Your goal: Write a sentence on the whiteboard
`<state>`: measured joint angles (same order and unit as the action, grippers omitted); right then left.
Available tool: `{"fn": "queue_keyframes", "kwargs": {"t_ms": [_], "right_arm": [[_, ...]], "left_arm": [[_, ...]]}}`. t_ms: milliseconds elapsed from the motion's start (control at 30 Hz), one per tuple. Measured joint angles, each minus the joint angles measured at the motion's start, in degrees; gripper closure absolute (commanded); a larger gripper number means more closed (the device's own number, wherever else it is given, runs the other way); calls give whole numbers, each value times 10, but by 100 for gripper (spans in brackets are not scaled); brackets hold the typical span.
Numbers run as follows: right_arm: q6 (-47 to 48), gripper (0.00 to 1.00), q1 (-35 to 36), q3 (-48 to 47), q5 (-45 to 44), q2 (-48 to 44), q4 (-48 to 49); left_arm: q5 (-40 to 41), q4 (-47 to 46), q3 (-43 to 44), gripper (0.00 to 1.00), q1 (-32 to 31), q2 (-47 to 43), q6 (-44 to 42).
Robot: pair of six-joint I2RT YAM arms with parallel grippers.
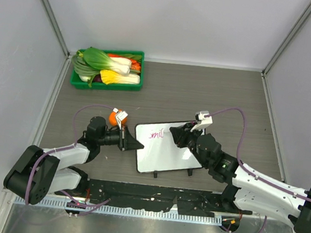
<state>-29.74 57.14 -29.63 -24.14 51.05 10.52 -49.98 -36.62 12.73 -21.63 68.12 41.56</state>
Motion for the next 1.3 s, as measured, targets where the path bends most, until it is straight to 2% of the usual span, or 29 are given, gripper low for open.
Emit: {"fn": "queue_keyframes", "kwargs": {"t_ms": [967, 1300], "right_arm": [[-10, 99, 0, 18, -30, 3, -3], [1, 99, 0, -2, -32, 21, -8]], "left_arm": [[0, 0, 0, 100, 0, 0, 0], [0, 0, 0, 100, 0, 0, 0]]}}
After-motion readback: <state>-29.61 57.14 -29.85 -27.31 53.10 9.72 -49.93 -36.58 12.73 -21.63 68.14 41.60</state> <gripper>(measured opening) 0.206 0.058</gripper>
